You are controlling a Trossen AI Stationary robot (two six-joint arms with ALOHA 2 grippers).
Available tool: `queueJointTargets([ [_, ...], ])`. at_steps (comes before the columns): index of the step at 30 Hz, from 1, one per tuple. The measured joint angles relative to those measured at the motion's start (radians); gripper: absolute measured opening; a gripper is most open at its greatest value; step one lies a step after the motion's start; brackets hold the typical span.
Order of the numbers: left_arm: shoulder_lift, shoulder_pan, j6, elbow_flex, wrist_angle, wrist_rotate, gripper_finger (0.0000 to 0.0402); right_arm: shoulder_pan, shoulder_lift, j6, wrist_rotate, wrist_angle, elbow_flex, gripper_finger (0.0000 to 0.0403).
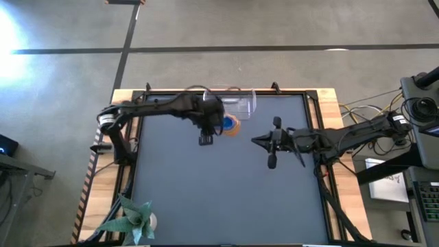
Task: Nest measuring cups in basket
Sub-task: Put the nested measuring cups into the transparent bin
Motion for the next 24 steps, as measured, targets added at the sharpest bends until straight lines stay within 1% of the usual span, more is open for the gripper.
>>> queueJointTargets([
  [4, -0.03, 0.072, 0.015, 0.0, 0.007, 0.018, 0.0108, 0.0, -0.022, -0.044, -0.001, 0.015, 0.0, 0.0009],
  [8, -0.04, 0.129, 0.059, 0.0, 0.018, 0.026, 0.0108, 0.0, -0.045, -0.053, -0.003, 0.017, 0.0, 0.0009],
  [13, -0.035, 0.205, 0.125, 0.0, 0.075, 0.057, 0.0108, 0.0, -0.06, -0.095, -0.003, 0.028, 0.0, 0.0009],
  [17, -0.008, 0.277, 0.17, 0.005, 0.128, 0.099, 0.0108, 0.0, -0.061, -0.115, -0.003, 0.037, 0.0, 0.0009],
  [20, 0.032, 0.318, 0.196, 0.058, 0.125, 0.113, 0.0108, 0.0, -0.061, -0.122, -0.003, 0.037, 0.0, 0.0009],
  [24, 0.12, 0.35, 0.247, 0.196, 0.092, 0.156, 0.0108, 0.0, -0.061, -0.126, -0.003, 0.037, 0.0, 0.0009],
])
